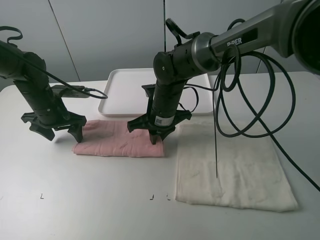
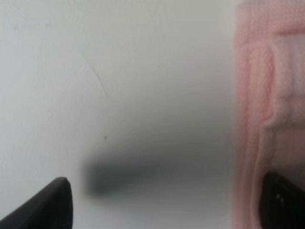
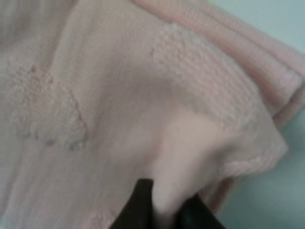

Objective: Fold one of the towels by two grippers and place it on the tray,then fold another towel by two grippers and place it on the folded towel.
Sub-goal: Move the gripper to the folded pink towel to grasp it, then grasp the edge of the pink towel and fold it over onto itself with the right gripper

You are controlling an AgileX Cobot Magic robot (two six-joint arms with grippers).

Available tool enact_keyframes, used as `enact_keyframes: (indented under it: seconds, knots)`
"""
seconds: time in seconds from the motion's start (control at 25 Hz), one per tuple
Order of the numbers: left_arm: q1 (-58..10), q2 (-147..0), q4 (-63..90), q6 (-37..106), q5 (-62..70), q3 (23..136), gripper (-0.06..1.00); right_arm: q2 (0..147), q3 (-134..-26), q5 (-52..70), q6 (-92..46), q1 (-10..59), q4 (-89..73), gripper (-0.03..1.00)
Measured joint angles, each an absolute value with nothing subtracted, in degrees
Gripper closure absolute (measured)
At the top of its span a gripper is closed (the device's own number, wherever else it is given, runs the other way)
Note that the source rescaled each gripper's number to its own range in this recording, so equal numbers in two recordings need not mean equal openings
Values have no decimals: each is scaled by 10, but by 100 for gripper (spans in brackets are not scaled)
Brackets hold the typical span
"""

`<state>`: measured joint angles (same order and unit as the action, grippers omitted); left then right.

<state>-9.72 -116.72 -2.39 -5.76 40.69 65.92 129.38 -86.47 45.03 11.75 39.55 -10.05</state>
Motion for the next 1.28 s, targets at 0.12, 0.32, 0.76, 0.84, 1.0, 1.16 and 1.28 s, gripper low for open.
enact_keyframes:
  seconds: [0.12, 0.32, 0.76, 0.84, 1.0, 1.16, 1.28]
  knots:
    - [-97, -1167, -24, -58, 407, 659, -5, 1294, -865, 447, 118, 395, -101, 96]
    - [-97, -1167, -24, -58, 407, 659, -5, 1292, -865, 452, 113, 395, -102, 97]
    - [-97, -1167, -26, -58, 406, 659, -5, 1260, -866, 451, -3, 394, -301, 97]
    - [-97, -1167, -27, -58, 406, 659, -5, 1260, -867, 436, -39, 394, -361, 97]
    - [-97, -1167, -27, -58, 406, 659, -5, 1260, -868, 407, -120, 394, -485, 97]
    - [-97, -1167, -26, -58, 406, 659, -5, 1260, -868, 385, -150, 394, -531, 97]
    - [-97, -1167, -26, -58, 406, 659, -5, 1271, -869, 382, -167, 394, -570, 97]
